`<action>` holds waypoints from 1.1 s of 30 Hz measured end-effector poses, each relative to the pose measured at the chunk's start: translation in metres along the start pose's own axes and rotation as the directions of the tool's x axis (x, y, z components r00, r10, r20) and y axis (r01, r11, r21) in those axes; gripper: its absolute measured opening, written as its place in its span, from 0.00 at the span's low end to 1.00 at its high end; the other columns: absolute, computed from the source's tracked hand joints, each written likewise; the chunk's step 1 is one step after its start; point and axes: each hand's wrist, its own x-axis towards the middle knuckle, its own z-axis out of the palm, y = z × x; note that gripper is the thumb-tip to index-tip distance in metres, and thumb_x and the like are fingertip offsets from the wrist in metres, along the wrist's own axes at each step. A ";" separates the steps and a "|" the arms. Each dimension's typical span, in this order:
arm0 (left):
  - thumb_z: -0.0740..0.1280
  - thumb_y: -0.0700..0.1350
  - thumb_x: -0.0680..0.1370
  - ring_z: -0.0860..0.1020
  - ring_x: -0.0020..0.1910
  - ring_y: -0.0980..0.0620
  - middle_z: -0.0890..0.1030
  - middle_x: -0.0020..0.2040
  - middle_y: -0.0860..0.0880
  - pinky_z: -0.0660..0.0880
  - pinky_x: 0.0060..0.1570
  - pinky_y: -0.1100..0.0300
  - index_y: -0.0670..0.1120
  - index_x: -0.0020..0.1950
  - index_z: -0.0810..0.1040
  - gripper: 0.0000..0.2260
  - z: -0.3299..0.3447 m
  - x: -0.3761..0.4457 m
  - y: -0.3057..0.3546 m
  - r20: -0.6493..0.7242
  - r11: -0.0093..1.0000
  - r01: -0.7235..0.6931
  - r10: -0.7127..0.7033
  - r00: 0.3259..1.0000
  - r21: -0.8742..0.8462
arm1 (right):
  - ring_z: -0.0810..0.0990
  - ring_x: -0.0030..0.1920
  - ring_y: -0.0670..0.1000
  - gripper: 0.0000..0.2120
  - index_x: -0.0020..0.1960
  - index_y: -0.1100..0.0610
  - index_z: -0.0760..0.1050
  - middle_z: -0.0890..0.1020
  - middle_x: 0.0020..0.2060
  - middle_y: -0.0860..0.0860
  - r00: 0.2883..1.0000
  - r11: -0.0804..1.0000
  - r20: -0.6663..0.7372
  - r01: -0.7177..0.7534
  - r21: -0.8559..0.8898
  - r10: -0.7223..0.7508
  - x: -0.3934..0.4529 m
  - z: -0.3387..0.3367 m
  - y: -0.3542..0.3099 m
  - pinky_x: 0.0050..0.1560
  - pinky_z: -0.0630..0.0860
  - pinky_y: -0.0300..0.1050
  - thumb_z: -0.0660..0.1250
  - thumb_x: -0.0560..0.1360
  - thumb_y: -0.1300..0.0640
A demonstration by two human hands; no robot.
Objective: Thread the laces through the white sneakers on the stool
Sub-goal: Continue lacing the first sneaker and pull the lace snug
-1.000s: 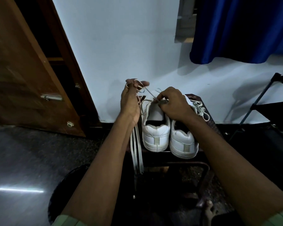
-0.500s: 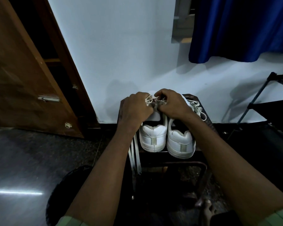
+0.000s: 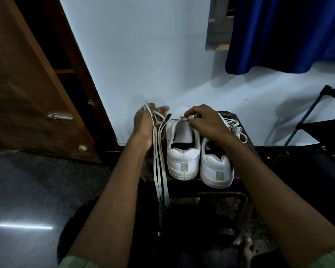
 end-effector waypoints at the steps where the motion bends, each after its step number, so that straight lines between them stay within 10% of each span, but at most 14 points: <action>1: 0.58 0.39 0.82 0.78 0.31 0.49 0.83 0.39 0.45 0.72 0.30 0.61 0.47 0.48 0.75 0.08 -0.004 0.002 -0.006 0.012 0.979 -0.049 0.048 0.999 0.199 | 0.78 0.55 0.50 0.13 0.54 0.53 0.85 0.81 0.54 0.51 0.999 0.999 -0.033 0.019 -0.031 -0.021 0.000 0.002 0.000 0.58 0.70 0.43 0.69 0.72 0.63; 6: 0.62 0.44 0.76 0.82 0.54 0.53 0.86 0.51 0.56 0.78 0.57 0.54 0.53 0.52 0.86 0.13 -0.003 0.008 -0.020 0.124 0.677 -0.186 0.139 0.983 0.712 | 0.76 0.60 0.58 0.12 0.50 0.54 0.82 0.79 0.54 0.54 0.978 0.976 -0.209 -0.024 -0.216 -0.022 -0.001 0.007 0.003 0.56 0.55 0.35 0.75 0.67 0.55; 14: 0.67 0.58 0.80 0.81 0.59 0.44 0.86 0.55 0.47 0.75 0.63 0.53 0.48 0.56 0.84 0.16 0.004 0.011 -0.037 0.240 0.216 -0.294 0.246 0.939 0.931 | 0.76 0.59 0.63 0.20 0.53 0.60 0.79 0.78 0.55 0.60 0.969 0.906 -0.242 -0.141 -0.400 0.044 -0.019 0.001 -0.013 0.60 0.72 0.53 0.73 0.71 0.45; 17: 0.66 0.43 0.83 0.79 0.51 0.47 0.84 0.50 0.47 0.72 0.47 0.72 0.41 0.53 0.83 0.08 0.010 0.005 -0.035 0.232 0.508 -0.319 0.229 0.945 0.800 | 0.77 0.59 0.63 0.20 0.54 0.59 0.79 0.80 0.55 0.59 0.973 0.913 -0.219 -0.148 -0.381 0.066 -0.017 0.003 -0.012 0.60 0.73 0.53 0.73 0.71 0.44; 20: 0.63 0.38 0.81 0.82 0.46 0.44 0.84 0.43 0.46 0.81 0.46 0.63 0.46 0.50 0.81 0.08 0.017 0.004 -0.025 0.015 0.965 -0.113 0.113 0.994 0.238 | 0.78 0.59 0.63 0.22 0.56 0.59 0.79 0.80 0.56 0.59 0.975 0.918 -0.206 -0.152 -0.367 0.079 -0.017 0.004 -0.013 0.60 0.73 0.53 0.73 0.71 0.44; 22: 0.58 0.37 0.84 0.79 0.33 0.48 0.78 0.33 0.48 0.79 0.37 0.61 0.48 0.46 0.75 0.11 0.019 0.005 -0.018 -0.053 0.985 -0.003 -0.006 0.999 -0.171 | 0.78 0.59 0.62 0.23 0.57 0.59 0.78 0.80 0.56 0.58 0.974 0.930 -0.208 -0.158 -0.331 0.092 -0.016 0.004 -0.012 0.61 0.74 0.54 0.74 0.70 0.44; 24: 0.55 0.39 0.86 0.72 0.27 0.52 0.71 0.29 0.51 0.69 0.29 0.64 0.48 0.43 0.70 0.13 0.016 0.008 -0.013 -0.138 0.997 -0.070 0.064 0.988 -0.040 | 0.78 0.60 0.62 0.24 0.59 0.59 0.77 0.80 0.57 0.58 0.973 0.940 -0.211 -0.160 -0.300 0.098 -0.016 0.005 -0.011 0.61 0.74 0.54 0.75 0.70 0.44; 27: 0.59 0.51 0.85 0.77 0.44 0.46 0.79 0.45 0.48 0.69 0.44 0.56 0.45 0.54 0.75 0.11 0.002 0.010 -0.017 -0.034 0.669 -0.128 0.224 0.974 0.733 | 0.78 0.59 0.61 0.24 0.58 0.58 0.78 0.80 0.57 0.57 0.972 0.953 -0.214 -0.154 -0.260 0.099 -0.015 0.007 -0.008 0.61 0.74 0.53 0.75 0.70 0.45; 33: 0.68 0.60 0.81 0.81 0.46 0.45 0.84 0.43 0.47 0.74 0.46 0.54 0.47 0.43 0.82 0.18 -0.003 0.012 -0.030 0.274 0.190 -0.339 0.301 0.913 0.921 | 0.78 0.55 0.57 0.20 0.54 0.57 0.77 0.79 0.53 0.54 0.975 0.972 -0.194 -0.144 -0.183 0.108 -0.012 0.012 -0.004 0.51 0.69 0.45 0.75 0.69 0.47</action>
